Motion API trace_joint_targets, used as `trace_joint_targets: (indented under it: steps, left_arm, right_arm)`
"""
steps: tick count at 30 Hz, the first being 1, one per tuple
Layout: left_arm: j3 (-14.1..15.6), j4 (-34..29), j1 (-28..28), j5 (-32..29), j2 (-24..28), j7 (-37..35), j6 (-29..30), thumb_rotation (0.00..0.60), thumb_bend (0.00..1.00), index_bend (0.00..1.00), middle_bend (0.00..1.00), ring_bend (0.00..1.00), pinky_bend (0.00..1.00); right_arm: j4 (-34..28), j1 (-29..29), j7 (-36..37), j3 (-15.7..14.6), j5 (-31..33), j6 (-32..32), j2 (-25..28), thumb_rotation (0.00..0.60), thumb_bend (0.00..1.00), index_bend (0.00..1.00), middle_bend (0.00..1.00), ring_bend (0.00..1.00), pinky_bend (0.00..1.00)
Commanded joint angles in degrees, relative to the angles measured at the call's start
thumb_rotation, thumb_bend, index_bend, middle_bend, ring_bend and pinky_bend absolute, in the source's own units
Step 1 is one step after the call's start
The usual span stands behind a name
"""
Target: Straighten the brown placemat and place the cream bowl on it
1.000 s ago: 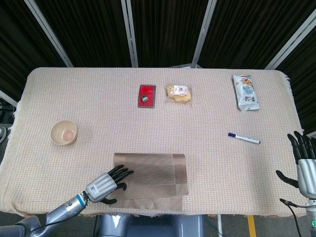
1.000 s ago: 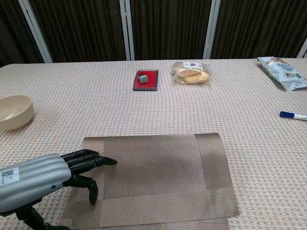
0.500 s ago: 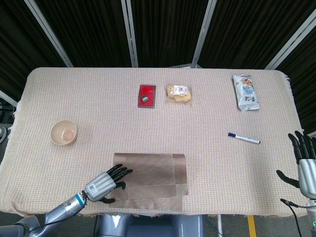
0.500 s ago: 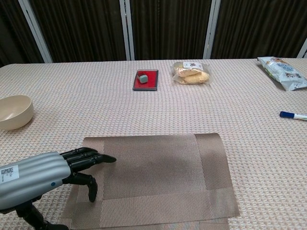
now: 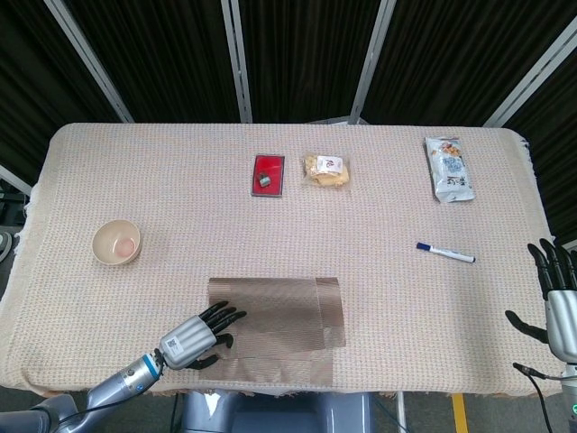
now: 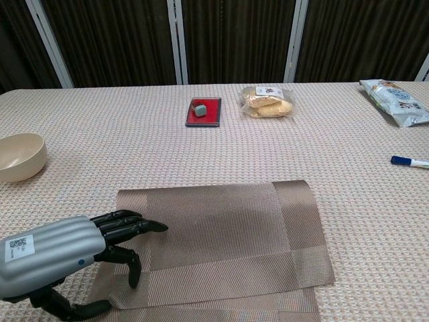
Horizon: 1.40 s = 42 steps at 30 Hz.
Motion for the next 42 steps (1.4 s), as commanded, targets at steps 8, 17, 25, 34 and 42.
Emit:
trace_joint_targets:
  steps: [8, 17, 25, 34, 42]
  left_arm:
    - [0.2, 0.1, -0.1, -0.4, -0.3, -0.1, -0.5, 0.600, 0.39, 0.42, 0.00, 0.00, 0.00]
    - [0.6, 0.4, 0.0, -0.2, -0.8, -0.2, -0.3, 0.600, 0.42, 0.43, 0.00, 0.00, 0.00]
    - [0.6, 0.7, 0.1, -0.5, -1.0, -0.2, -0.5, 0.600, 0.42, 0.48, 0.00, 0.00, 0.00]
    - [0.5, 0.8, 0.0, -0.7, -1.2, -0.1, -0.5, 0.600, 0.42, 0.55, 0.00, 0.00, 0.00]
    - [0.3, 0.3, 0.0, -1.1, -1.0, 0.0, -0.7, 0.600, 0.49, 0.60, 0.00, 0.00, 0.00]
  right_arm:
    - [-0.1, 0.0, 0.0, 0.0, 0.0, 0.0, 0.0, 0.600, 0.00, 0.00, 0.00, 0.00, 0.00]
    - [-0.1, 0.0, 0.0, 0.0, -0.1, 0.1, 0.1, 0.600, 0.00, 0.00, 0.00, 0.00, 0.00]
    - [-0.2, -0.1, 0.1, 0.0, -0.2, 0.2, 0.1, 0.600, 0.00, 0.00, 0.00, 0.00, 0.00]
    - [-0.2, -0.1, 0.1, 0.0, -0.2, 0.1, 0.1, 0.600, 0.00, 0.00, 0.00, 0.00, 0.00]
    - [-0.2, -0.1, 0.2, 0.0, -0.2, 0.2, 0.1, 0.600, 0.00, 0.00, 0.00, 0.00, 0.00]
